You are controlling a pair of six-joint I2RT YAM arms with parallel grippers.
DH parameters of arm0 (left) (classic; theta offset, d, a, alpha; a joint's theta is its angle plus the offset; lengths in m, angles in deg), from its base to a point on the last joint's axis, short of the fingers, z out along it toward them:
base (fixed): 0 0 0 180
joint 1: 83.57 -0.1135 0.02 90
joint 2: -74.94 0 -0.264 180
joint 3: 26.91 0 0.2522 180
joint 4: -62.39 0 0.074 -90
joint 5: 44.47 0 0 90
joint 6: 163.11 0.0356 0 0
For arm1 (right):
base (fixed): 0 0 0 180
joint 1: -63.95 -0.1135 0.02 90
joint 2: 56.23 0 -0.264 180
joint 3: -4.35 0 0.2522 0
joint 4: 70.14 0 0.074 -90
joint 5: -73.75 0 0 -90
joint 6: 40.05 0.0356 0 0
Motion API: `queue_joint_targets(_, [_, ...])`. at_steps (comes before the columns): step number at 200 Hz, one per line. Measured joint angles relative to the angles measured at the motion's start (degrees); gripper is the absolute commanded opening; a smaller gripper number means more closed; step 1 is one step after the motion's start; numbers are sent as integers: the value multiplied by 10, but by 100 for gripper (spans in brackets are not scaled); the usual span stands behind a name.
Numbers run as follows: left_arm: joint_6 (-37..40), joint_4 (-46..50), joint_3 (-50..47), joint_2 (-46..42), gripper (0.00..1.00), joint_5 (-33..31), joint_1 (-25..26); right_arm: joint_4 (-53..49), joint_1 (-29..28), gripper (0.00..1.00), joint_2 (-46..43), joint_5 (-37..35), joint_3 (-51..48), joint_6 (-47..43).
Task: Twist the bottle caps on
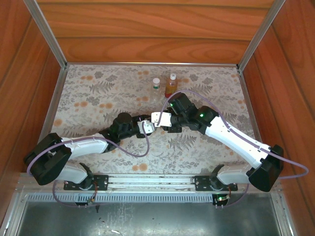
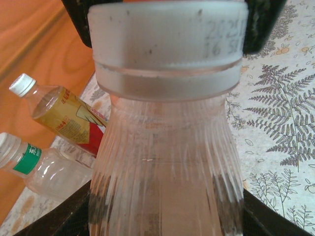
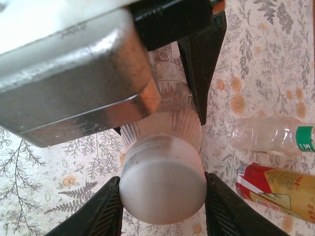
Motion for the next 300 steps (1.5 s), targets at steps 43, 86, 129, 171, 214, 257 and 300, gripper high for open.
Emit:
queue_joint_targets(43, [-1, -3, 0, -1, 54, -9, 0, 14, 0, 0, -1, -6, -2, 251])
queue_joint_targets(86, [-2, 14, 0, -2, 54, -14, -1, 7, 1, 12, 18, 19, 6, 649])
queue_joint_targets(129, [0, 21, -3, -2, 54, -6, 0, -13, 1, 53, 19, 27, 9, 656])
queue_joint_targets(171, [0, 19, -3, -6, 54, -5, 1, -11, 0, 62, -46, 6, -14, 413])
queue_joint_targets(214, [0, 18, -3, -6, 54, -4, 1, -10, 0, 60, -59, 10, -19, 144])
queue_joint_targets(257, [0, 17, -3, -6, 54, -2, 1, 2, 0, 51, -16, 14, -11, 39])
queue_joint_targets(300, [0, 17, -6, -9, 54, -2, 1, 11, 0, 40, 0, 18, -10, 19])
